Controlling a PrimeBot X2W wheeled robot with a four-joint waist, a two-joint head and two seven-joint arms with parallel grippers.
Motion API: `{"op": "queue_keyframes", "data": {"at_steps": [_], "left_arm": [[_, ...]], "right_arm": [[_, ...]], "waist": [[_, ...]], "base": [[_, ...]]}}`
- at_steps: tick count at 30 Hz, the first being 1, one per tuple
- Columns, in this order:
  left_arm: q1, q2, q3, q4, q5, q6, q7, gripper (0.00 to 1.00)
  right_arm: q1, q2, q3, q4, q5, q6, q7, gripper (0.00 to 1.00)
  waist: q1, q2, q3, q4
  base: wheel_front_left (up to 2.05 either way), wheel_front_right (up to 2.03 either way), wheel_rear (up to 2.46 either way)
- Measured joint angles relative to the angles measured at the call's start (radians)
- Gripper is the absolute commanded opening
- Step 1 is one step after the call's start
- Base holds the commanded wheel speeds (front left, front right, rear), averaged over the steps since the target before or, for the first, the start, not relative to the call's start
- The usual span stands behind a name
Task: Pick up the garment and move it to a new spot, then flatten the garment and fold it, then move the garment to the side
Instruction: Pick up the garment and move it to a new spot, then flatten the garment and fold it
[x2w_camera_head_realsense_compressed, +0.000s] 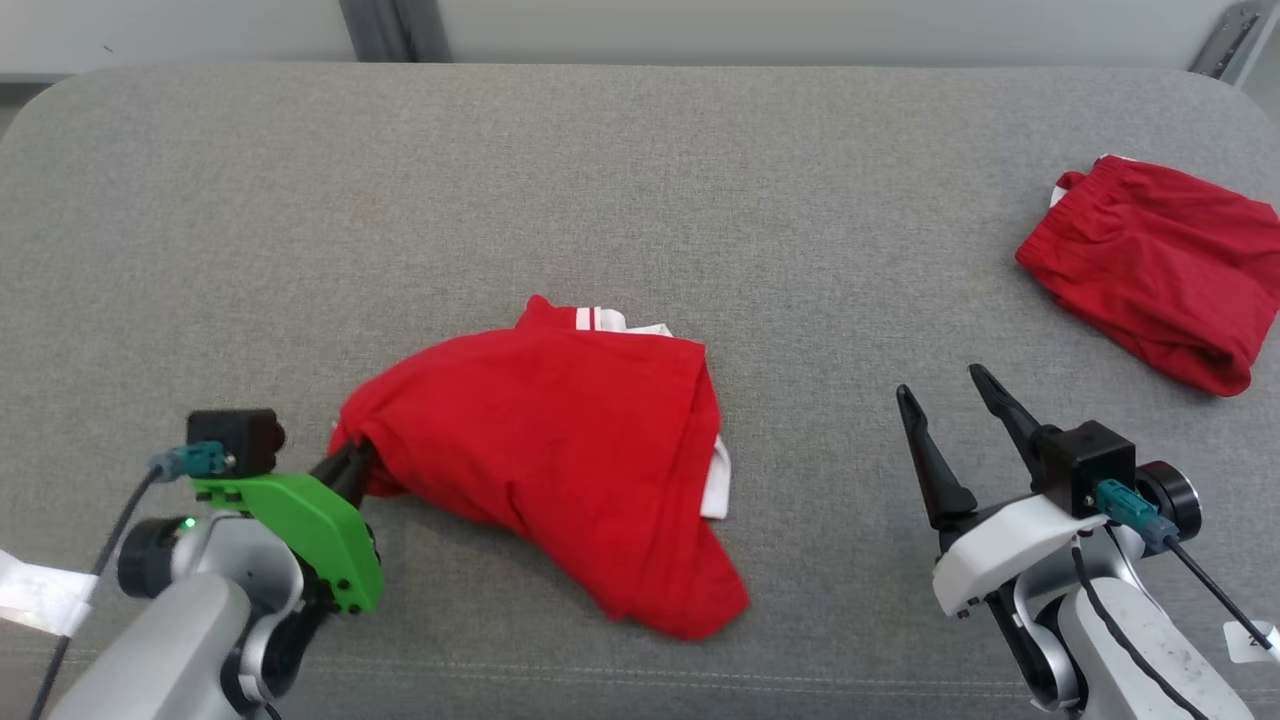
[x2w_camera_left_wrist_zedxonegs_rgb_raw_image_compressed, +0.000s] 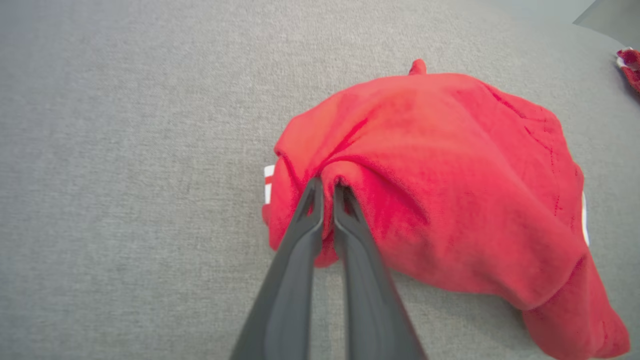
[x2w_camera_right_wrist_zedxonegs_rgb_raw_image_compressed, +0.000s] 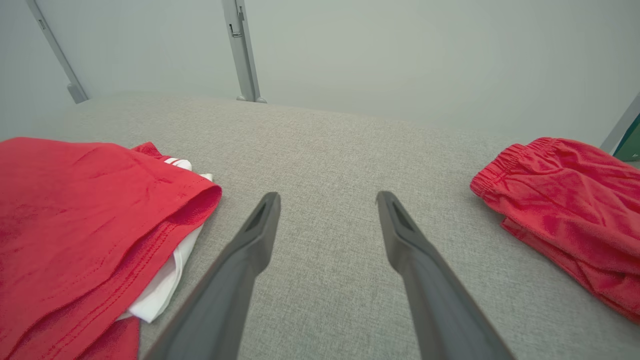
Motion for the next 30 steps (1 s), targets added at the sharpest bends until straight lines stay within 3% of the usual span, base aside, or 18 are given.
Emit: {"op": "queue_keyframes", "data": {"at_steps": [5, 13, 14, 16, 18, 19, 20, 30], "left_arm": [[-0.048, 0.031, 0.055, 0.002, 0.051, 0.021, -0.067, 0.00], [-0.040, 0.035, 0.044, 0.043, 0.090, 0.030, -0.076, 0.00], [-0.033, 0.036, 0.044, 0.049, 0.091, 0.030, -0.076, 0.04], [-0.020, 0.037, 0.037, 0.059, 0.098, 0.031, -0.075, 0.31], [-0.016, 0.034, 0.030, 0.065, 0.103, 0.031, -0.075, 0.48], [-0.016, 0.030, 0.027, 0.066, 0.103, 0.031, -0.075, 0.78], [-0.016, 0.026, 0.023, 0.066, 0.105, 0.032, -0.074, 1.00], [-0.007, -0.028, 0.017, 0.064, 0.137, 0.041, -0.090, 1.00]], "right_arm": [[-0.001, 0.001, 0.019, 0.001, -0.001, 0.011, 0.005, 1.00], [-0.005, 0.006, 0.032, 0.012, -0.002, 0.018, 0.016, 1.00], [-0.005, 0.006, 0.036, 0.016, -0.002, 0.021, 0.020, 1.00], [-0.005, 0.008, 0.051, 0.020, -0.002, 0.031, 0.028, 1.00], [-0.005, 0.010, 0.076, 0.028, -0.002, 0.046, 0.041, 1.00], [-0.005, 0.011, 0.088, 0.035, -0.004, 0.055, 0.048, 1.00], [-0.005, 0.012, 0.100, 0.040, -0.006, 0.063, 0.056, 1.00], [-0.060, 0.050, 0.180, 0.120, -0.028, 0.118, 0.122, 1.00]], "waist": [[0.0000, 0.0000, 0.000, 0.006], [0.0000, 0.0000, 0.005, -0.027], [0.0000, 0.0000, 0.005, -0.031], [0.0000, 0.0000, 0.004, -0.037], [0.0000, 0.0000, 0.005, -0.036], [0.0000, 0.0000, 0.005, -0.033], [0.0000, 0.0000, 0.005, -0.029], [0.0000, 0.0000, 0.004, 0.039]], "base": [[0.00, 0.00, 0.00], [0.00, 0.00, 0.00], [0.00, 0.00, 0.00], [0.00, 0.00, 0.00], [0.00, 0.00, 0.00], [0.00, 0.00, 0.00], [0.00, 0.00, 0.00], [0.00, 0.00, 0.00]]}}
